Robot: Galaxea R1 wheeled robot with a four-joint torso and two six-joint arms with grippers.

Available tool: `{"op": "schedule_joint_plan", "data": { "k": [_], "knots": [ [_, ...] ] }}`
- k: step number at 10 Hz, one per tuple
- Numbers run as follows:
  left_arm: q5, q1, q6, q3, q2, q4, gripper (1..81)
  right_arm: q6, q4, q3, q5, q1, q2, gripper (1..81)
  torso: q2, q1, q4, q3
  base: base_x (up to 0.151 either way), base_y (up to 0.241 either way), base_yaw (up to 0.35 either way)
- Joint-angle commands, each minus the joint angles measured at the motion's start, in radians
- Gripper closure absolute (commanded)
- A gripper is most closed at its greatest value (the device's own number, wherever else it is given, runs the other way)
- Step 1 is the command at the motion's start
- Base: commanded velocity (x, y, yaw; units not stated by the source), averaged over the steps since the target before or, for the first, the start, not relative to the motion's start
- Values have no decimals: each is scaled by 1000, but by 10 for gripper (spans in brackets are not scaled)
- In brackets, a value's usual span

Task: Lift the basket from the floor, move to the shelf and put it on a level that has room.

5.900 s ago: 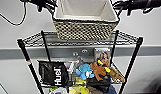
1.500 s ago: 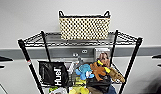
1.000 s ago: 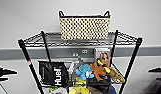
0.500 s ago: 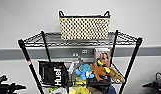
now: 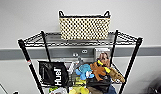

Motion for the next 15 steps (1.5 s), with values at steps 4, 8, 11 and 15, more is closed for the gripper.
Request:
{"op": "schedule_joint_plan", "data": {
  "k": [4,8,11,15],
  "knots": [
    [-177,183,9,-144,173,95,10,-96,2,-105,76,-102,134,10,0,0,0,0,0,0,0],
    [-188,268,8,-247,277,128,10,-139,2,-160,119,-198,209,10,0,0,0,0,0,0,0],
    [-219,323,8,-273,327,168,10,-195,1,-237,130,-258,293,10,0,0,0,0,0,0,0],
    [-219,386,8,-399,446,178,10,-212,1,-274,153,-310,365,10,0,0,0,0,0,0,0]
  ]
}}
